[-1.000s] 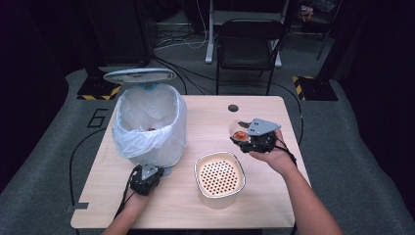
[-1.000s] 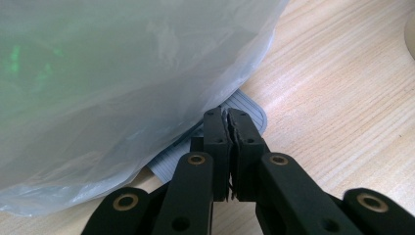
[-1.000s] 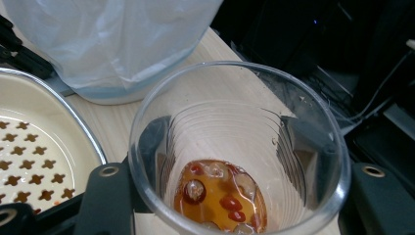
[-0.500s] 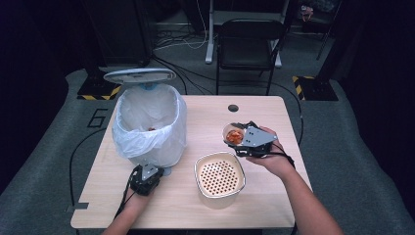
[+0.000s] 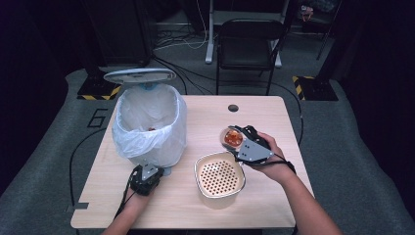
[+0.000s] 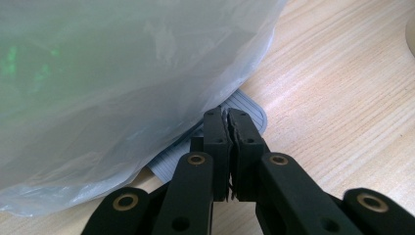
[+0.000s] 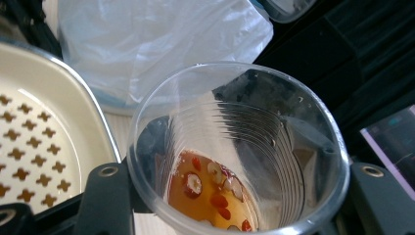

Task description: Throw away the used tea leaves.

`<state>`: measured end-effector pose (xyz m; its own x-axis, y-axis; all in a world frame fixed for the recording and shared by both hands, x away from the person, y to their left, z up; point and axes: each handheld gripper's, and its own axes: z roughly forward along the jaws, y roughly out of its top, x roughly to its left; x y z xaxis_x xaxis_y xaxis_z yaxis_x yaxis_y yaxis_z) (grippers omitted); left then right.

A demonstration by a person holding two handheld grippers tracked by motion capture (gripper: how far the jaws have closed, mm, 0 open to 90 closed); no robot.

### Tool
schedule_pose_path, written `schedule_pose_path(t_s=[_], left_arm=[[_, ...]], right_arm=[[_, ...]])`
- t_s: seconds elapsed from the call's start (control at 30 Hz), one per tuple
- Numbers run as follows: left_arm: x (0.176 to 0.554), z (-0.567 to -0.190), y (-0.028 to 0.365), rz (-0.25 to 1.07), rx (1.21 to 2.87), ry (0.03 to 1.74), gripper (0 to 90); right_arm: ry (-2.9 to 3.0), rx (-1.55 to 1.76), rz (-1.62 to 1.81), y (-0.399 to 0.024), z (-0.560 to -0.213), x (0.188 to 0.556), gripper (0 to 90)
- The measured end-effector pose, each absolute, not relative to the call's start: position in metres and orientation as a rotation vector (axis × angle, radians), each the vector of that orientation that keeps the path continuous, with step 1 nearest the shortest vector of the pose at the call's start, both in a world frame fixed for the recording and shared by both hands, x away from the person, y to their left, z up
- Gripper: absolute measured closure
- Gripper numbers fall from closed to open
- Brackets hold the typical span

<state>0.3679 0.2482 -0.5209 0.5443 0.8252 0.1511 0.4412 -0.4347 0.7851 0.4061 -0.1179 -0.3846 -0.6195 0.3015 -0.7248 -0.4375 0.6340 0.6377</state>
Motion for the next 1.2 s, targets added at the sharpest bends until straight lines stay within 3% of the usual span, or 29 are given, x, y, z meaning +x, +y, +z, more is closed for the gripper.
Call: schedule_pose_path(t_s=[1.2], left_arm=[[0.367,-0.523,0.246,0.678,2.042,1.039,86.8]], right_arm=[[1.518,-0.854,0.159,-0.074,-0.421,0.345,38.8]])
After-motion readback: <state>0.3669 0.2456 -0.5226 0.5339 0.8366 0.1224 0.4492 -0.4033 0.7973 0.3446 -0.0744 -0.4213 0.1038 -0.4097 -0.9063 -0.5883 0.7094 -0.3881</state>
